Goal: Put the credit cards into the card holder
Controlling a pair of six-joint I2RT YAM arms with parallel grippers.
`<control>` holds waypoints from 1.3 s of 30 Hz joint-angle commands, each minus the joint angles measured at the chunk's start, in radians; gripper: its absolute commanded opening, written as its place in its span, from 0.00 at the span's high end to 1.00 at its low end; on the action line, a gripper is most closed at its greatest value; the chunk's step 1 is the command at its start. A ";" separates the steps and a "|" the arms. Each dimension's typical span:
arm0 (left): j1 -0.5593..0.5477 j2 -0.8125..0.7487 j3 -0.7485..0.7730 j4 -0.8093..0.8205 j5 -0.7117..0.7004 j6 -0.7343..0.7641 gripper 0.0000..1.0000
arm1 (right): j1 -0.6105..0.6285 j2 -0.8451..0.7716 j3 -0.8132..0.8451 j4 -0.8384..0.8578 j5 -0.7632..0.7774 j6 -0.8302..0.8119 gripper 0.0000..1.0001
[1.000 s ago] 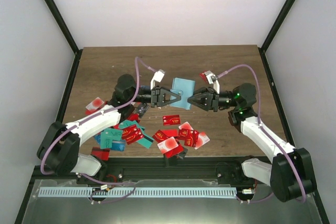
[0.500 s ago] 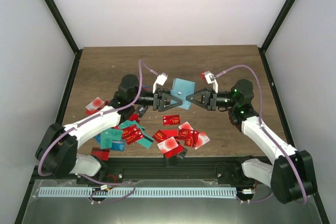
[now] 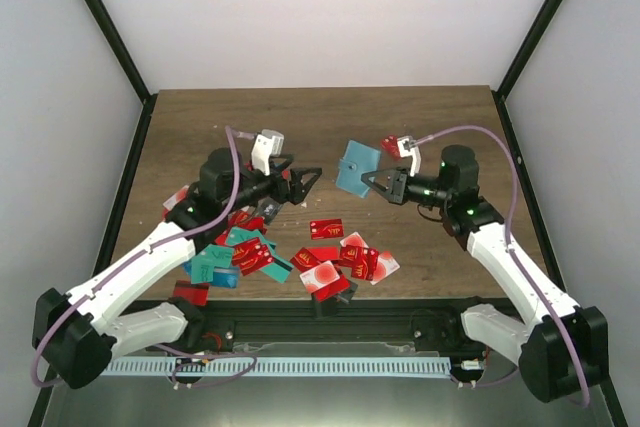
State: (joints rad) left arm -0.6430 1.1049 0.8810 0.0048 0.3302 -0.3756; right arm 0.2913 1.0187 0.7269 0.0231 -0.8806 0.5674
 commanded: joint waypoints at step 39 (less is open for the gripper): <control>-0.201 0.425 0.319 -0.315 -0.350 0.061 0.21 | 0.074 0.124 0.104 -0.243 0.161 -0.073 0.99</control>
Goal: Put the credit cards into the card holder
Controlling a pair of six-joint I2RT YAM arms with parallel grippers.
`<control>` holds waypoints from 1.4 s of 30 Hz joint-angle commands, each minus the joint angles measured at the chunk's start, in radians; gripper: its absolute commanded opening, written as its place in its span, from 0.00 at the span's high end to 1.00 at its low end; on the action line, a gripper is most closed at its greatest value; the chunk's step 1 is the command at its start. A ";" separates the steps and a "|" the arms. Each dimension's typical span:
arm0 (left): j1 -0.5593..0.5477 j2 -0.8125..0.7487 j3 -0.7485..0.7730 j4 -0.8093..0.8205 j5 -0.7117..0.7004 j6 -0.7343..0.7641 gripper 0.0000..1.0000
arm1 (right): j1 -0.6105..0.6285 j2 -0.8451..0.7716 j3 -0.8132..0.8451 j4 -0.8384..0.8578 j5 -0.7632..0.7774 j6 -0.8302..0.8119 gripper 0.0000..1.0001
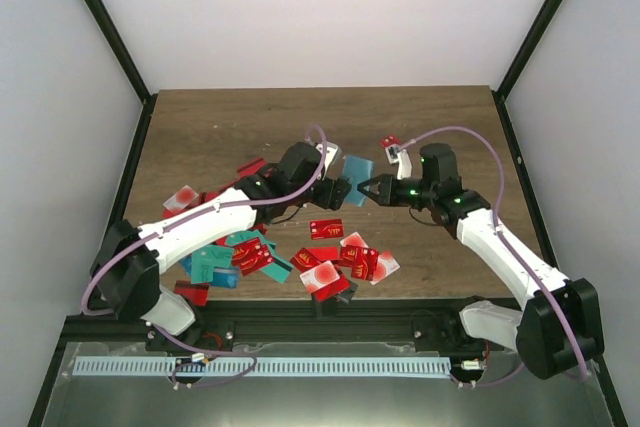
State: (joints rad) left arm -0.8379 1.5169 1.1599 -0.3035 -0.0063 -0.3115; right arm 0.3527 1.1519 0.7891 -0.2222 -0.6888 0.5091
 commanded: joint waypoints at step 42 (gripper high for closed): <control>0.104 -0.056 -0.062 -0.084 -0.411 -0.065 0.27 | 0.062 0.024 0.084 -0.101 0.129 -0.018 0.99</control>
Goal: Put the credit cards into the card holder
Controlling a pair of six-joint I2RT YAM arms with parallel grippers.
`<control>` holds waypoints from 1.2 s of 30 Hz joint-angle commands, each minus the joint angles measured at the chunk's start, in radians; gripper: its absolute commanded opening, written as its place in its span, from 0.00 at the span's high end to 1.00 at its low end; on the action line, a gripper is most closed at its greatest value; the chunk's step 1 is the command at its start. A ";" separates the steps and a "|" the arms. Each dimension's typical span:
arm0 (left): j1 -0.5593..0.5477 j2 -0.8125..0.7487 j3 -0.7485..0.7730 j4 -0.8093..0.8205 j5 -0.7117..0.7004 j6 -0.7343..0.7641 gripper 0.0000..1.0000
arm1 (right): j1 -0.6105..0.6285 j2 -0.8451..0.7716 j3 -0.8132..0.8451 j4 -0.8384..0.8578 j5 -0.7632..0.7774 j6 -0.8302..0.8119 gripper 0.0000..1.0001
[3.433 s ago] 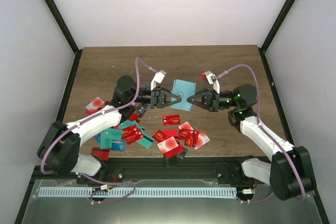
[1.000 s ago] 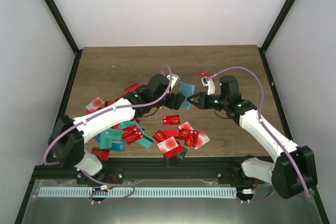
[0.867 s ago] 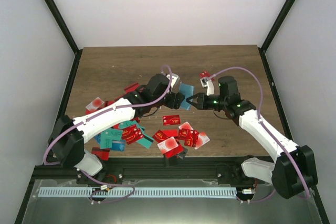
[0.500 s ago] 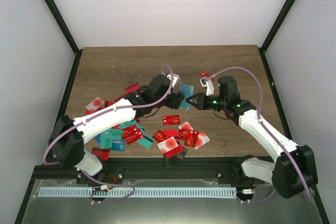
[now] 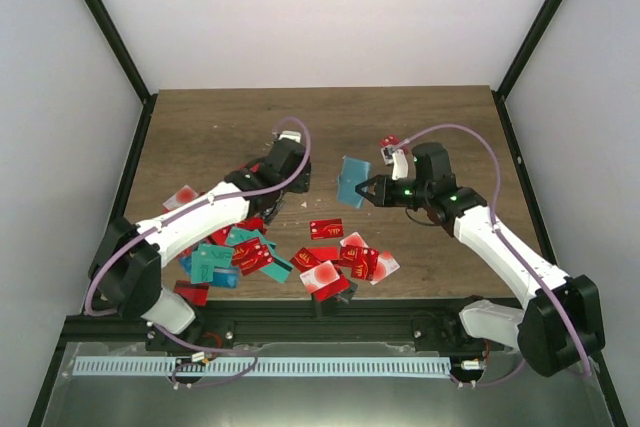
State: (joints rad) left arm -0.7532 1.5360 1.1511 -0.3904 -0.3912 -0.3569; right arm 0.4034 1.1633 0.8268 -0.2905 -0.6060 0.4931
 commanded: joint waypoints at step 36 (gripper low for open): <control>-0.028 0.001 -0.095 0.231 0.424 0.001 0.75 | 0.017 0.128 0.029 0.043 -0.084 0.024 0.99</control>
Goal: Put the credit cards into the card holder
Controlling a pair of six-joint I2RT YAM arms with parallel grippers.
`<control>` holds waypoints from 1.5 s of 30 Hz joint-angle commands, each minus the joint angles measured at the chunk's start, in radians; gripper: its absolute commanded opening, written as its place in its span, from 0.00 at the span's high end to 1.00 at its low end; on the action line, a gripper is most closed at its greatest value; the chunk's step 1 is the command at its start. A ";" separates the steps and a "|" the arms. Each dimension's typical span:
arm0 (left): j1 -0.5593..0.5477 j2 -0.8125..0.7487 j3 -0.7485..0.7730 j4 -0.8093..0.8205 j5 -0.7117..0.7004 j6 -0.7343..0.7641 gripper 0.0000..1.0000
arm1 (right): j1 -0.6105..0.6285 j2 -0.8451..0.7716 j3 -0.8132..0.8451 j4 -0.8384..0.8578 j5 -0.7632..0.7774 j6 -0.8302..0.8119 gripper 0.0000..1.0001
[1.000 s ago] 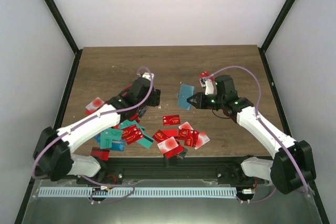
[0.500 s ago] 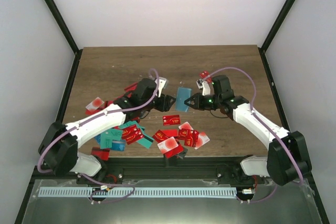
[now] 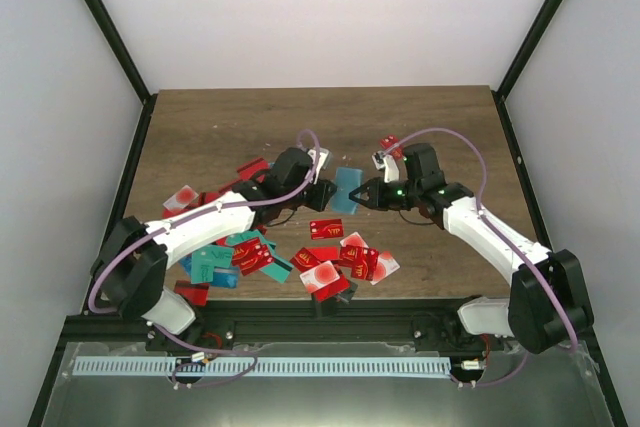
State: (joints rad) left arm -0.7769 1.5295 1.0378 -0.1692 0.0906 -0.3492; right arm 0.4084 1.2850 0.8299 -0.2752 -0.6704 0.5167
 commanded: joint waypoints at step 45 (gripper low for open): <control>0.003 0.087 -0.084 0.112 -0.080 -0.077 0.96 | 0.027 0.323 0.093 0.034 0.062 -0.073 0.28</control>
State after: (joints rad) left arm -0.7765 1.6146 0.9463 -0.0826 0.0032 -0.4236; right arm 0.4152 1.6199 0.9215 -0.2504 -0.5900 0.4633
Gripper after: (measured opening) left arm 0.051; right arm 0.721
